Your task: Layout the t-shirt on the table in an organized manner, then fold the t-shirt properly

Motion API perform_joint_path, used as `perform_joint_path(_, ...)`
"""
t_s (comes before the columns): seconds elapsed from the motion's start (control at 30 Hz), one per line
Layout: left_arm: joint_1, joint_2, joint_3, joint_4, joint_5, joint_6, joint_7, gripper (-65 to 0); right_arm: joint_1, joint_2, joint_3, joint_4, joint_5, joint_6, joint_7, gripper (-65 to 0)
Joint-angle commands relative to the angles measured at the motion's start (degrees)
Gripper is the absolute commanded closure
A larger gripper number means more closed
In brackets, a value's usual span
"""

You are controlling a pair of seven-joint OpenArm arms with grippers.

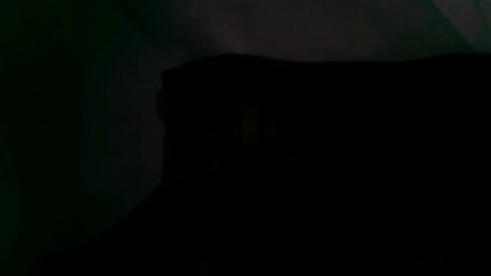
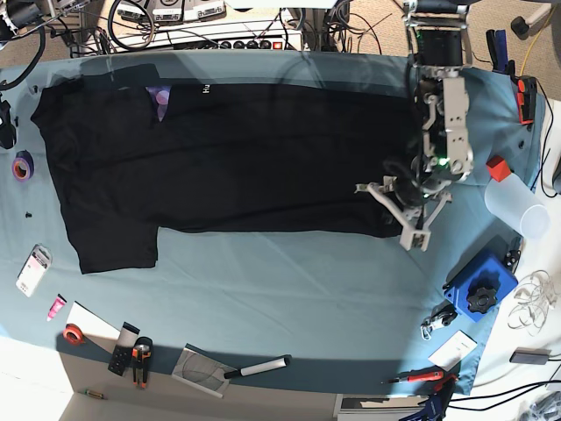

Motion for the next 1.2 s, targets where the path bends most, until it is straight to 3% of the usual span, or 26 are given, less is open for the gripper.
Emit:
perform_joint_path(0.0, -1.9, -0.2, 0.0, 0.9, 0.5, -0.2, -0.9, 0.0, 0.3, 1.9, 0.3, 0.8, 1.5, 0.1, 1.0, -18.3)
perform_joint_path(0.4, -8.9, -0.2, 0.0, 0.9, 1.0, 0.7, 1.5, 0.0, 0.3, 1.9, 0.3, 0.8, 1.4, 0.1, 1.3, -18.3)
perform_joint_path(0.53, -9.9, -0.5, 0.0, 0.9, 1.0, 0.6, 1.6, 0.0, 1.3, 1.9, 0.0, 0.8, 0.9, 0.1, 5.4, -18.3)
perform_joint_path(0.6, -9.8, -0.5, 0.0, 0.9, 1.0, 0.6, 1.6, 0.0, 3.1, 2.1, -1.4, 0.8, -2.9, 0.1, 7.0, -18.3)
perform_joint_path(0.7, -9.4, -0.5, 0.0, 0.9, 1.0, 0.7, 1.6, 0.0, 6.1, 2.8, -6.4, 0.8, -6.8, 0.1, 9.3, -18.3)
perform_joint_path(0.83, -9.5, -0.5, 0.0, 0.9, 1.0, 0.7, 1.7, 0.0, 10.6, 4.3, -13.1, 0.8, -8.0, 0.1, 17.1, -18.3)
perform_joint_path(0.97, -9.4, -0.5, 0.0, 0.9, 1.0, 0.7, 1.7, 0.0, 17.8, 4.7, -17.4, 0.8, -18.5, 0.1, 22.5, -18.3)
perform_joint_path(1.07, -9.4, -0.5, 0.0, 0.9, 1.0, 0.6, 1.7, 0.0, 21.3, 4.7, -23.1, 0.8, -29.3, -2.9, 26.1, -18.2)
perform_joint_path(1.17, -9.4, -0.5, 0.0, 0.9, 1.0, 0.6, 1.7, 0.0, 21.9, 4.7, -30.1, 0.8, -34.7, -5.9, 32.2, -18.2)
